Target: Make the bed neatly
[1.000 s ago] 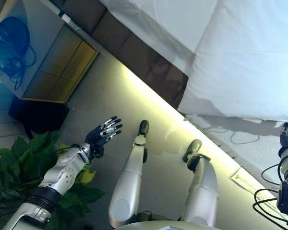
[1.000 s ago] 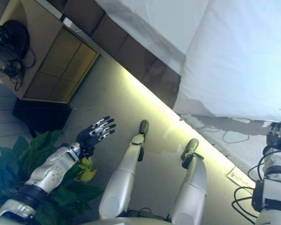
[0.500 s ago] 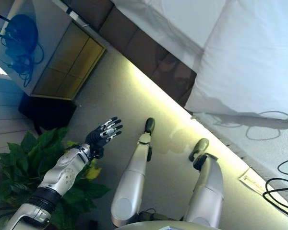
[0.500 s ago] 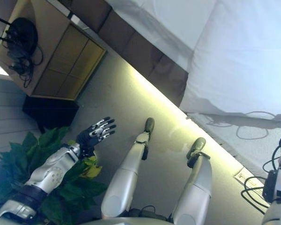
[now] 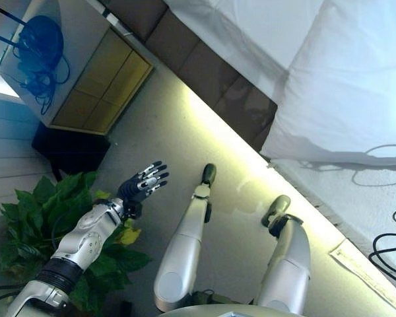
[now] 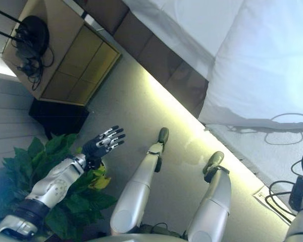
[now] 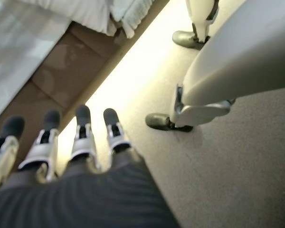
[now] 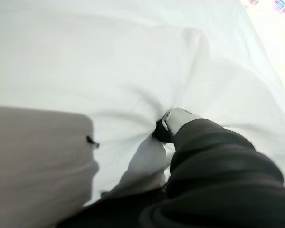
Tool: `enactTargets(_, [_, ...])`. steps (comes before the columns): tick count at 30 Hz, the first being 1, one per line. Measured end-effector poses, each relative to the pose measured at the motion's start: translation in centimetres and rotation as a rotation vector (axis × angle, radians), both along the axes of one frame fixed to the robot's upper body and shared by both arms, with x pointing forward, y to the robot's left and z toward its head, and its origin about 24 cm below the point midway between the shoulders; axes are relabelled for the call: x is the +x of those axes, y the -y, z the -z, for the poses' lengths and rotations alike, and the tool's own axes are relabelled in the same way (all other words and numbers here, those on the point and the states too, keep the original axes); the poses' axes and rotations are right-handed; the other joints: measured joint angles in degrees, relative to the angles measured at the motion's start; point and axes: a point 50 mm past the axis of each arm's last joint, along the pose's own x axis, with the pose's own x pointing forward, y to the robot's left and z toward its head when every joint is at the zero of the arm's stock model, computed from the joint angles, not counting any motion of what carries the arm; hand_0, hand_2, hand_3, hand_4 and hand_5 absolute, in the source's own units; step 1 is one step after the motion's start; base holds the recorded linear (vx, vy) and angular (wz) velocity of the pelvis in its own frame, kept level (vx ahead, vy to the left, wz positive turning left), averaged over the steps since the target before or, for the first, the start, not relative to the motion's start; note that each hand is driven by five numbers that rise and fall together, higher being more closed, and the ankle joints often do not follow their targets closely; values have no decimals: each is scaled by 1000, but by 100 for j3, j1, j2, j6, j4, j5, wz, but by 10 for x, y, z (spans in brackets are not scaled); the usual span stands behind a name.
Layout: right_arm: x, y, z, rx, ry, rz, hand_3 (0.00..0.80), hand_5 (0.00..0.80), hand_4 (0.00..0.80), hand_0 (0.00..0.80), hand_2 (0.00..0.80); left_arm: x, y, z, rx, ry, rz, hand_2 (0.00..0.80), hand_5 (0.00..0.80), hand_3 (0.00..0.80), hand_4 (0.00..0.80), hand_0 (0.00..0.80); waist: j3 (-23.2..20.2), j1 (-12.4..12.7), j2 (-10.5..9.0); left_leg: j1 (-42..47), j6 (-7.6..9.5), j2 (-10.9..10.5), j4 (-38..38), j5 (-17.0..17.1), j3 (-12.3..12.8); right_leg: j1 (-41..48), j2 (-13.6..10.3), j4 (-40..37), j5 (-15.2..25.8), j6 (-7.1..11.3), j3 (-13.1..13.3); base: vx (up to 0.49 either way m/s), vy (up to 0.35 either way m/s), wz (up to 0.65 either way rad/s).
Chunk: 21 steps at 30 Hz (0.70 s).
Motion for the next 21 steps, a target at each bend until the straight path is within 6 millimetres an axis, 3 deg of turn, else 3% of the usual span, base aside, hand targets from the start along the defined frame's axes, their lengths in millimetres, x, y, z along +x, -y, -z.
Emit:
enactTargets(4, [6, -20, 28, -52, -61, -71, 800, 800, 800, 800, 800, 1, -2, 0, -17, -6, -52, 0, 0, 0, 0, 0, -10, -44, -25, 423, -4, 38, -111, -35, -1, 488, 14, -133, -64, -13, -93, 58, 23, 3])
enactTargets(10, [27, -82, 69, -121, -119, -238, 800, 800, 800, 800, 800, 4, 3, 0, -18, -17, -58, 0, 0, 0, 0, 0, -309, -105, -380, 938, 5, 105, -374, -27, -4, 1056, 106, -471, -19, 62, -195, 73, 37, 0])
enactTargets(16, [50, -142, 86, -188, -212, -426, 800, 800, 800, 800, 800, 20, 50, -1, 0, -35, 94, 0, 0, 0, 0, 0, -566, -192, -612, 1655, 39, 188, -676, -49, 8, 1925, 303, -1135, 169, 164, -233, 95, 55, -5])
enactTargets(21, [58, -177, 95, -232, -277, -525, 800, 800, 800, 800, 800, 23, 92, 11, -50, -166, 225, 0, 0, 0, 0, 0, -741, -353, -680, 2189, 99, 204, -1021, -7, 50, 2541, 413, -1724, 347, 225, -204, 56, 59, -3])
